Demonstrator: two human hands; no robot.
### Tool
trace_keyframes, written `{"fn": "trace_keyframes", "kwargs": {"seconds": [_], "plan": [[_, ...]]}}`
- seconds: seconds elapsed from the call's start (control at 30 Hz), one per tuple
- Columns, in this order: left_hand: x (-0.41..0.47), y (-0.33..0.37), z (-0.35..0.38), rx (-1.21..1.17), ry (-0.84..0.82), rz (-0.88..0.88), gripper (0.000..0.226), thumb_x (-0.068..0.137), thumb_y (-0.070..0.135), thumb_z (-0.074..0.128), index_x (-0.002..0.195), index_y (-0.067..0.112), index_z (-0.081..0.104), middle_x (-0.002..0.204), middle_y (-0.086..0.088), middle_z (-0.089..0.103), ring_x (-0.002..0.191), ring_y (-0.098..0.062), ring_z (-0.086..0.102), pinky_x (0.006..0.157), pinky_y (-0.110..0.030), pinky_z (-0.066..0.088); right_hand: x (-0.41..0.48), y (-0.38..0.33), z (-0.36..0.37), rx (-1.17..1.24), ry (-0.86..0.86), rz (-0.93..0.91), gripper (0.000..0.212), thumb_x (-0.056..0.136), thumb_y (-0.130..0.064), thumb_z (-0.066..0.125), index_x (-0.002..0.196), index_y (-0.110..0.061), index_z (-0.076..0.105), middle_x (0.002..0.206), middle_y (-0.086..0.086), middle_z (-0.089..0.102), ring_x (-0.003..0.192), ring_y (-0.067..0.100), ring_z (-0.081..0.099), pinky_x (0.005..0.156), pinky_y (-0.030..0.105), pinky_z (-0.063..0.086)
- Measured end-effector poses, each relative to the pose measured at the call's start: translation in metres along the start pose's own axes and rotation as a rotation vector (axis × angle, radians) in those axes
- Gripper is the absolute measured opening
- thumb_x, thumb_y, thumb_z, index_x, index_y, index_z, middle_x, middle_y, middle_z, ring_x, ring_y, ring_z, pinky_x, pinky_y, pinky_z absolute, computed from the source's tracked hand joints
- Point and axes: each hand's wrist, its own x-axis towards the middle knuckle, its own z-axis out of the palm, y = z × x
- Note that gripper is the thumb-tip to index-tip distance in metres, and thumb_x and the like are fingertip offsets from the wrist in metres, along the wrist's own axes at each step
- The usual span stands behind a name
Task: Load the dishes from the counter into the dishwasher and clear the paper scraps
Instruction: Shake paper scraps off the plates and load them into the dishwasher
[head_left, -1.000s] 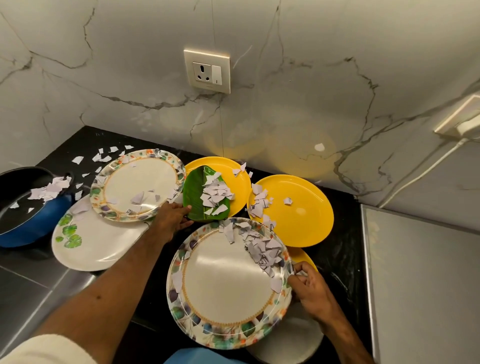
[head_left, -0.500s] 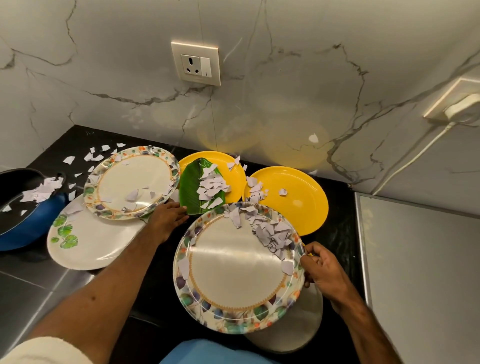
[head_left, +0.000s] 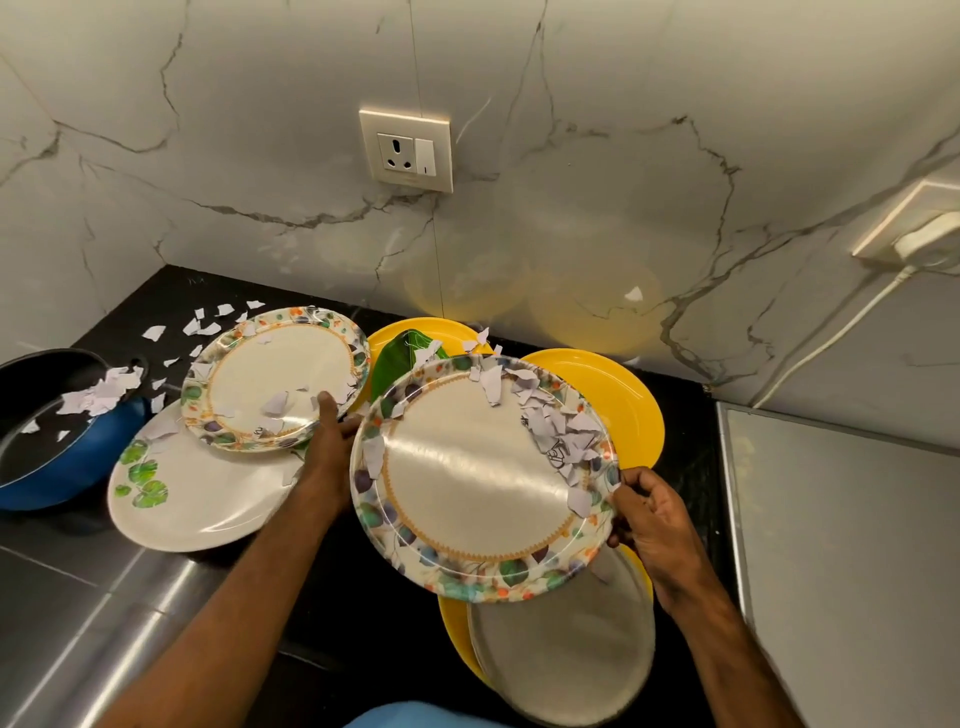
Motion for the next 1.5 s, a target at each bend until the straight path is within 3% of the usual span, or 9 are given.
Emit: {"fn": "trace_keyframes", "kwargs": {"seconds": [0.1,0.27,0.37,0.5,0.67,0.77,1.03,1.2,1.5], "plan": [[-0.048,0.002,0.01,-0.203,-0.271,-0.024,0.088,0.088,0.087,0.023,0.141,0.026,0.057,0.137,-0.014,0.064,0.127,-0.043,0.059,0.112,-0.062,0.038,0.01,-0.004,0.011,0.016,0.01,0.005,0.004,0.102,-0.004,0.055,0.1,-0.002,0.058,0.078,0.017,0.07,0.057,0.017,0.056,0.048,0.027,0.048],[-0.08,-0.002,0.016,-0.195,-0.235,0.106,0.072,0.095,0.077,0.028,0.132,0.028,0.067,0.133,-0.015,0.067,0.119,-0.04,0.066,0.101,-0.063,0.049,0.023,-0.008,0.031,-0.04,-0.047,0.019,0.01,0.102,-0.01,0.059,0.11,-0.004,0.059,0.087,0.017,0.077,0.064,0.018,0.067,0.059,0.031,0.057],[-0.078,0.001,0.013,-0.112,-0.165,0.115,0.07,0.095,0.076,0.03,0.134,0.027,0.06,0.128,-0.015,0.069,0.114,-0.037,0.069,0.098,-0.057,0.054,0.027,0.003,0.041,-0.329,-0.047,-0.04,0.025,0.102,-0.025,0.063,0.127,-0.022,0.061,0.117,0.008,0.076,0.098,0.017,0.074,0.084,0.041,0.062],[-0.071,0.0,0.008,-0.146,-0.139,0.136,0.075,0.092,0.08,0.032,0.143,0.029,0.054,0.133,-0.013,0.067,0.12,-0.038,0.065,0.103,-0.06,0.049,0.012,0.002,0.071,-0.659,0.06,-0.369,0.053,0.105,-0.046,0.051,0.155,-0.031,0.04,0.16,-0.01,0.041,0.146,0.01,0.036,0.119,0.037,0.036],[-0.076,-0.012,0.017,-0.165,-0.142,0.132,0.082,0.087,0.083,0.033,0.137,0.025,0.061,0.128,-0.014,0.07,0.116,-0.036,0.068,0.098,-0.056,0.055,-0.012,-0.03,0.147,-0.738,-0.543,-0.517,0.052,0.11,-0.053,0.03,0.16,-0.039,0.029,0.168,-0.023,0.02,0.152,-0.009,0.009,0.125,0.027,0.012],[-0.082,-0.016,0.026,-0.116,-0.104,0.135,0.078,0.088,0.083,0.027,0.127,0.026,0.064,0.124,-0.009,0.072,0.111,-0.026,0.07,0.09,-0.043,0.058,-0.011,-0.03,0.19,-0.849,-0.683,-0.584,0.06,0.11,-0.055,0.02,0.165,-0.032,0.011,0.172,-0.016,0.002,0.152,-0.01,-0.008,0.129,0.031,0.004],[-0.094,-0.01,0.014,-0.071,-0.063,0.233,0.066,0.09,0.082,0.037,0.133,0.038,0.064,0.127,-0.004,0.071,0.118,-0.031,0.068,0.098,-0.055,0.054,0.029,-0.022,0.233,-0.909,-0.449,-0.633,0.075,0.105,-0.067,0.009,0.162,-0.027,-0.017,0.167,-0.013,-0.029,0.151,0.0,-0.027,0.129,0.039,-0.005],[-0.1,-0.005,0.007,-0.007,0.02,0.339,0.056,0.09,0.06,0.058,0.121,0.016,0.072,0.117,-0.008,0.075,0.11,-0.031,0.071,0.096,-0.047,0.056,0.073,-0.02,0.227,-0.821,-0.256,-0.603,0.076,0.105,-0.065,0.016,0.164,-0.026,-0.013,0.17,-0.012,-0.022,0.154,0.002,-0.022,0.129,0.041,-0.006],[-0.099,-0.002,-0.004,-0.039,0.121,0.499,0.036,0.097,0.057,0.057,0.082,0.032,0.079,0.094,-0.012,0.065,0.091,-0.029,0.057,0.083,-0.047,0.046,0.087,0.043,0.184,-0.812,-0.02,-0.45,0.076,0.103,-0.068,0.008,0.165,-0.025,-0.005,0.173,-0.008,-0.008,0.156,0.004,-0.014,0.129,0.043,-0.004]]}}
